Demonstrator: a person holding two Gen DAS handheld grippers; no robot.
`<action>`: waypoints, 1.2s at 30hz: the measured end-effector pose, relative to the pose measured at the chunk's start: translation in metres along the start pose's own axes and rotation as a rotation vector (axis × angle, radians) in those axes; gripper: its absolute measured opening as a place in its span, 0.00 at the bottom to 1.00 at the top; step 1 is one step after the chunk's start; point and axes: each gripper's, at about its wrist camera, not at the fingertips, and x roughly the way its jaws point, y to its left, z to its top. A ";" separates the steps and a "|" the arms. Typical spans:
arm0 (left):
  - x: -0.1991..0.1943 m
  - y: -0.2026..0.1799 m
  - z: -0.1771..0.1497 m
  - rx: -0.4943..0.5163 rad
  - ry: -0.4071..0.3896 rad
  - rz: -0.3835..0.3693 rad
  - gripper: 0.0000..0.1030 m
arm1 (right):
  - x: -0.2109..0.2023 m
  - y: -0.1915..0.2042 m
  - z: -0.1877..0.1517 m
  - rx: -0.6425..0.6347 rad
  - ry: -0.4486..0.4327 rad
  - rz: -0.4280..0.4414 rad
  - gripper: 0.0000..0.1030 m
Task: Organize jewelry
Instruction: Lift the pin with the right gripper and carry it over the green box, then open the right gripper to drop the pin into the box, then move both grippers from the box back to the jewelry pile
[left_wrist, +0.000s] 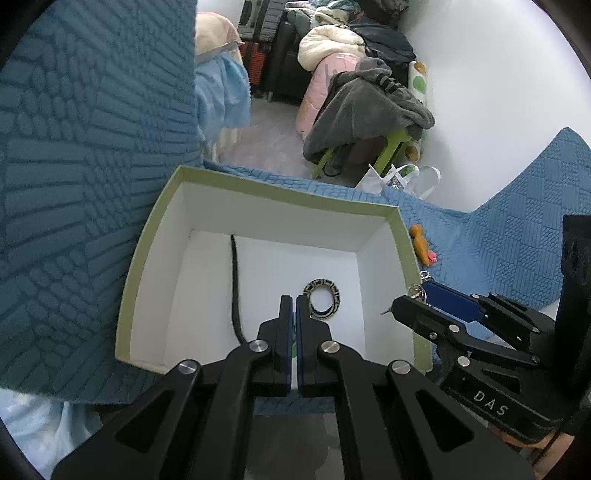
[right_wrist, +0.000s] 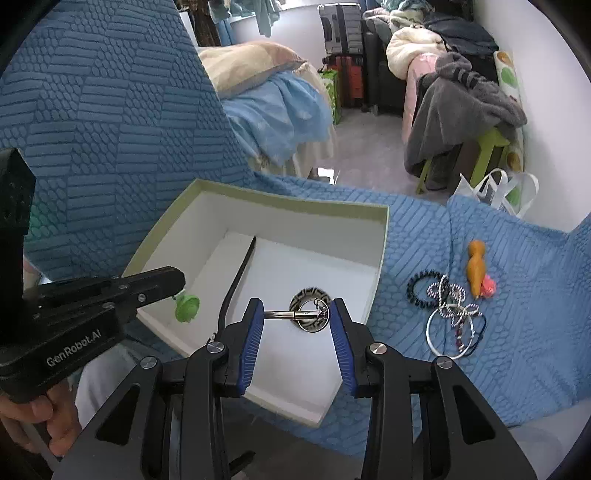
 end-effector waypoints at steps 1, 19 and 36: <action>-0.001 0.001 -0.001 -0.001 -0.003 0.003 0.00 | 0.000 0.000 -0.001 0.000 0.002 0.002 0.34; -0.046 -0.028 0.013 0.004 -0.131 -0.028 0.46 | -0.087 -0.025 0.018 -0.012 -0.206 0.045 0.59; -0.019 -0.123 0.010 0.063 -0.138 -0.181 0.46 | -0.143 -0.134 -0.009 0.135 -0.328 -0.043 0.49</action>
